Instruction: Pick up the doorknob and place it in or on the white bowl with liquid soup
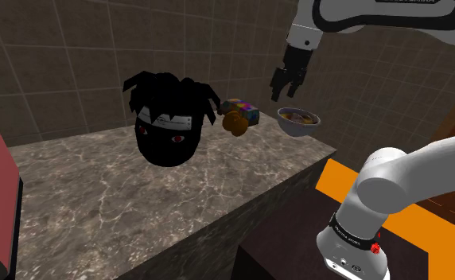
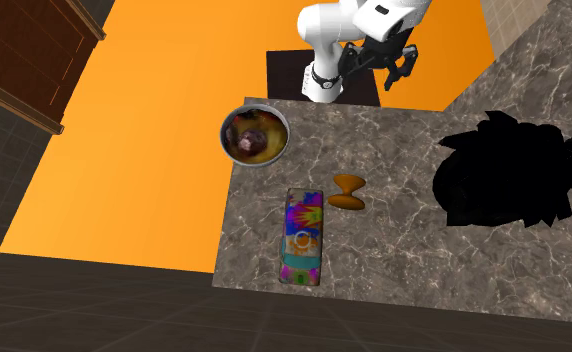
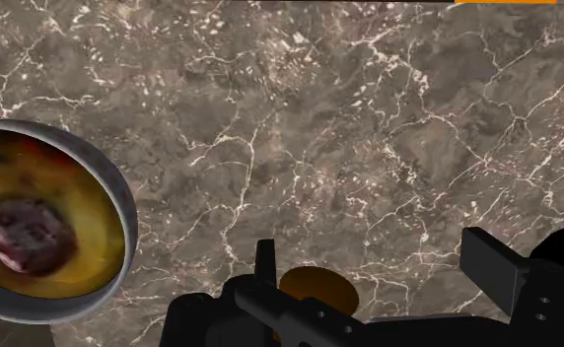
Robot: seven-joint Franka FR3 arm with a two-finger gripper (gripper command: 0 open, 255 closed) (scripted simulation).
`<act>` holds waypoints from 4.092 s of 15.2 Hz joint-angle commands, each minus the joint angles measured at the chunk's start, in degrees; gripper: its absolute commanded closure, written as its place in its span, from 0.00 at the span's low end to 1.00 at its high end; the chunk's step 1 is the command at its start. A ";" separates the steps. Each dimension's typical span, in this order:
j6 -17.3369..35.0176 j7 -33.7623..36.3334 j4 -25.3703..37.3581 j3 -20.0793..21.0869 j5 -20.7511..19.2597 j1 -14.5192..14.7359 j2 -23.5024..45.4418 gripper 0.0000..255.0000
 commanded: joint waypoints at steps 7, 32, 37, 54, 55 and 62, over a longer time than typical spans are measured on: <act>14.28 1.02 -3.90 1.60 -2.50 -0.49 7.31 0.00; 44.63 8.48 -2.64 4.85 -14.08 -4.51 33.42 0.00; 44.65 8.46 -2.65 4.84 -14.08 -4.52 33.42 1.00; 36.94 5.83 1.78 4.63 -11.71 -3.91 29.93 1.00; 36.17 5.61 2.29 4.61 -11.53 -3.87 29.65 1.00; 30.82 4.21 6.19 4.50 -10.47 -3.60 28.10 1.00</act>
